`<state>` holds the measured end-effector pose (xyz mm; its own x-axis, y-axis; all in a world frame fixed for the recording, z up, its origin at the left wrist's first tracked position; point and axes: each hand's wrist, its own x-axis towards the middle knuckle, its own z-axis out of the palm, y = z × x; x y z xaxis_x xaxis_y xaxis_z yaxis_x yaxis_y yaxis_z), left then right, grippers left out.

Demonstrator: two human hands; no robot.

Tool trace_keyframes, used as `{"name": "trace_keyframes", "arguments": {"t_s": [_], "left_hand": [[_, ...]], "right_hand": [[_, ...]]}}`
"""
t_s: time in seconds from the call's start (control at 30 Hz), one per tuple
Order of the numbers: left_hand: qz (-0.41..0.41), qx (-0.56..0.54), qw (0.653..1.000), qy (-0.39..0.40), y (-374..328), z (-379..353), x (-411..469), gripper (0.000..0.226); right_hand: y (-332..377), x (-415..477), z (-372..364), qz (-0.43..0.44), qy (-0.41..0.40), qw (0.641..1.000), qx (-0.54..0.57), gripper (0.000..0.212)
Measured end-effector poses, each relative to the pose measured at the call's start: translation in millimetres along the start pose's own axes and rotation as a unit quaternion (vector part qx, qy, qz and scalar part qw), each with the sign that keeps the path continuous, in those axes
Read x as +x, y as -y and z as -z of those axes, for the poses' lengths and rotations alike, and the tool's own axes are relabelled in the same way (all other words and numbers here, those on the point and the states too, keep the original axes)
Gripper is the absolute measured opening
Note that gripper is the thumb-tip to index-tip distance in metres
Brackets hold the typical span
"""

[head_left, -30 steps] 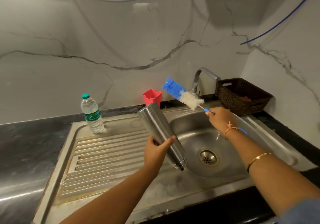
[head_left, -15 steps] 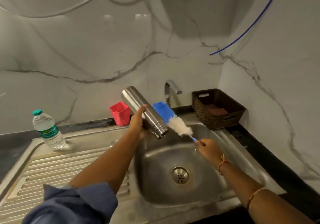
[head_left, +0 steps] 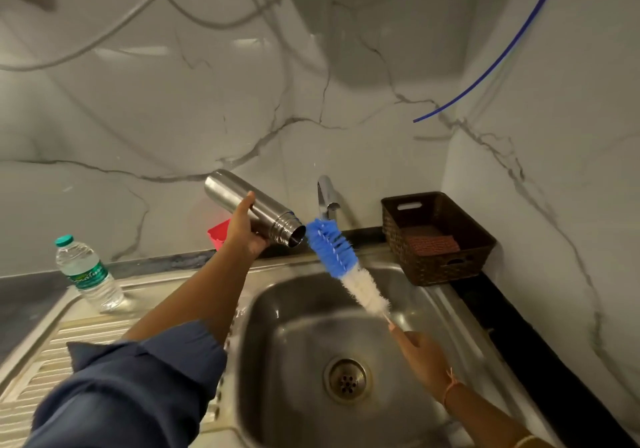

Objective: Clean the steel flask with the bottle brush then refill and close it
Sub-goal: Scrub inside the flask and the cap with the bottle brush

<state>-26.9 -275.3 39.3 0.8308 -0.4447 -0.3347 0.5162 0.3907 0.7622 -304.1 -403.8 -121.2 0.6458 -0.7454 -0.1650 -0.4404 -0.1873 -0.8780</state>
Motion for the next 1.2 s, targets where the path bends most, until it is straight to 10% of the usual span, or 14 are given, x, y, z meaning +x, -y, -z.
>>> {"name": "trace_keyframes", "arguments": {"t_s": [0.77,1.03,1.2], "left_hand": [[-0.034,-0.056,0.998,0.016,-6,6,12,0.074],[-0.067,0.035,0.997,0.012,-11,10,6,0.064],[-0.061,-0.002,0.998,0.009,-3,17,3,0.056]], "right_hand": [[30,16,12,0.096,0.015,0.983,-0.155,0.059],[55,10,23,0.169,-0.069,0.904,-0.387,0.049],[73,8,6,0.157,-0.043,0.931,-0.326,0.048]]}}
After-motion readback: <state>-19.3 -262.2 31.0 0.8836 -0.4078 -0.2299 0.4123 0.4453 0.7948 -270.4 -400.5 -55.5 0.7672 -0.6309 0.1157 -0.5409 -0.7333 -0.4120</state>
